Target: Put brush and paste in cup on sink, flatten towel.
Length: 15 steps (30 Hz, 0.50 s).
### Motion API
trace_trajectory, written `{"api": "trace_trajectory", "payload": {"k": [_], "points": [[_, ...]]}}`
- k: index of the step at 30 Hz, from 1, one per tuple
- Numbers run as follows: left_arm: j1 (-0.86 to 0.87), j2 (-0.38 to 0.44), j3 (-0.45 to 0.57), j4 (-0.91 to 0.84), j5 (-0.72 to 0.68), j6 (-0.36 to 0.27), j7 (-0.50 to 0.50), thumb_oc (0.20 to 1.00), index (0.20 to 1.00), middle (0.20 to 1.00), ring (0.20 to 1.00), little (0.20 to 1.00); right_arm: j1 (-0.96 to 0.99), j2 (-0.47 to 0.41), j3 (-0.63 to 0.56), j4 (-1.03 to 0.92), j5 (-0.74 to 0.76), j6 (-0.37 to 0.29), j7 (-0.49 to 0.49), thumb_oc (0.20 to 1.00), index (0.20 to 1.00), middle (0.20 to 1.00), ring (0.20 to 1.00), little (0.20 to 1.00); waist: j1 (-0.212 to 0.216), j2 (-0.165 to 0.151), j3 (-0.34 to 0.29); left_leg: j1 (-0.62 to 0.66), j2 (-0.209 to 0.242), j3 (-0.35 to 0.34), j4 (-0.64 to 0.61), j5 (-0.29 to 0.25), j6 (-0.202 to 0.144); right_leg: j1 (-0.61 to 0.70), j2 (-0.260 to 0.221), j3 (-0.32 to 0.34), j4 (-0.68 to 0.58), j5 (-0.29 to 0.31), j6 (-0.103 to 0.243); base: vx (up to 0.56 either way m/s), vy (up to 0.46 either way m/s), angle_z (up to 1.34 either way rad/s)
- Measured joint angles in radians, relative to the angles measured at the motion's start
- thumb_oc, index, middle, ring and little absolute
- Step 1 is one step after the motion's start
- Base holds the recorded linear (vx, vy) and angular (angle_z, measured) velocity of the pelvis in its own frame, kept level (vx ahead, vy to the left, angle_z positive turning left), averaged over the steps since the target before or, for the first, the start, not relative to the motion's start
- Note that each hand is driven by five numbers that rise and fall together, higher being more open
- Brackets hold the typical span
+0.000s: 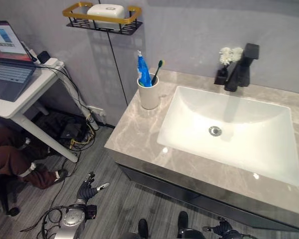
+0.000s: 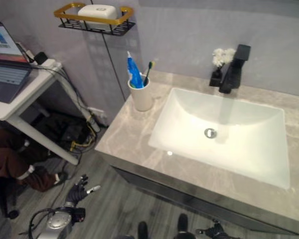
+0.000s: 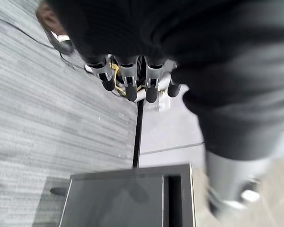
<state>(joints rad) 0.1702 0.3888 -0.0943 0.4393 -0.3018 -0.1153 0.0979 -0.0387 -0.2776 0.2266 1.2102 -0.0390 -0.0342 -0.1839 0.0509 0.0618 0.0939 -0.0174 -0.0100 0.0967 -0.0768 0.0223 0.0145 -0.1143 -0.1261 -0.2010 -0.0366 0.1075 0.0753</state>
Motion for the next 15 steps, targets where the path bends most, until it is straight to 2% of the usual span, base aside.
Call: {"api": "trace_trajectory", "payload": {"k": [2,4,6,8,10,13,15], "points": [[0.014,0.003,0.010,-0.006,-0.012,0.002,-0.004,0.200,0.200,0.200,0.200,0.200,-0.015,-0.001,0.001,-0.006,-0.018,0.000,0.009,1.000,1.000,1.000,1.000,1.000,0.021,0.002,-0.001,0.002,0.000,-0.002,0.000,0.000,0.000,0.011,0.002,-0.003,-0.017,0.004,0.002,0.01,-0.035,0.03],[0.072,0.015,0.039,-0.105,-0.028,-0.002,-0.028,0.200,0.200,0.200,0.200,0.200,-0.025,-0.001,0.002,-0.007,-0.031,0.001,0.018,1.000,1.000,1.000,1.000,1.000,0.029,-0.005,-0.004,0.004,0.000,-0.004,-0.001,0.000,-0.001,0.031,0.005,-0.005,-0.051,0.016,0.003,-0.01,-0.033,0.00],[0.115,0.024,0.077,-0.187,-0.044,-0.022,-0.035,0.200,0.200,0.200,0.200,0.200,-0.015,-0.004,0.000,0.003,-0.036,0.009,0.020,1.000,1.000,1.000,1.000,1.000,0.054,-0.001,-0.005,0.022,0.002,-0.006,-0.011,-0.001,-0.002,0.044,0.007,-0.007,-0.051,0.013,0.006,-0.04,-0.083,0.03],[0.171,0.031,0.157,-0.280,-0.054,-0.066,-0.031,0.200,0.200,0.200,0.200,0.200,0.001,-0.001,-0.005,-0.004,-0.032,0.006,0.018,1.000,1.000,1.000,1.000,1.000,0.058,-0.008,-0.002,0.021,0.003,-0.008,-0.011,-0.005,-0.009,0.044,0.008,-0.009,-0.053,0.009,0.008,-0.04,-0.050,0.04],[0.212,0.111,0.210,-0.359,-0.055,-0.086,-0.025,0.200,0.200,0.200,0.200,0.200,0.032,-0.002,-0.074,-0.021,0.003,-0.012,0.014,1.000,1.000,1.000,1.000,1.000,0.071,-0.007,-0.001,0.015,0.003,-0.008,-0.014,-0.008,-0.017,0.036,0.007,-0.008,-0.059,0.008,0.010,-0.06,-0.041,0.00],[0.217,0.205,0.295,-0.458,-0.094,-0.111,-0.011,0.200,0.200,0.200,0.200,0.200,0.070,-0.010,-0.076,-0.022,0.025,-0.015,0.014,1.000,1.000,1.000,1.000,1.000,0.076,0.001,0.004,-0.007,0.002,-0.012,-0.019,-0.009,-0.021,0.018,0.004,-0.009,-0.057,0.012,0.010,-0.10,-0.054,0.02],[0.189,0.228,0.314,-0.515,-0.116,-0.122,-0.012,0.200,0.200,0.200,0.200,0.200,0.076,-0.011,-0.073,-0.015,0.021,-0.014,0.014,1.000,1.000,1.000,1.000,1.000,0.073,0.006,0.005,-0.033,0.002,-0.010,-0.014,0.004,-0.032,-0.009,0.004,-0.009,-0.058,0.022,0.009,-0.12,-0.045,0.01]]}}
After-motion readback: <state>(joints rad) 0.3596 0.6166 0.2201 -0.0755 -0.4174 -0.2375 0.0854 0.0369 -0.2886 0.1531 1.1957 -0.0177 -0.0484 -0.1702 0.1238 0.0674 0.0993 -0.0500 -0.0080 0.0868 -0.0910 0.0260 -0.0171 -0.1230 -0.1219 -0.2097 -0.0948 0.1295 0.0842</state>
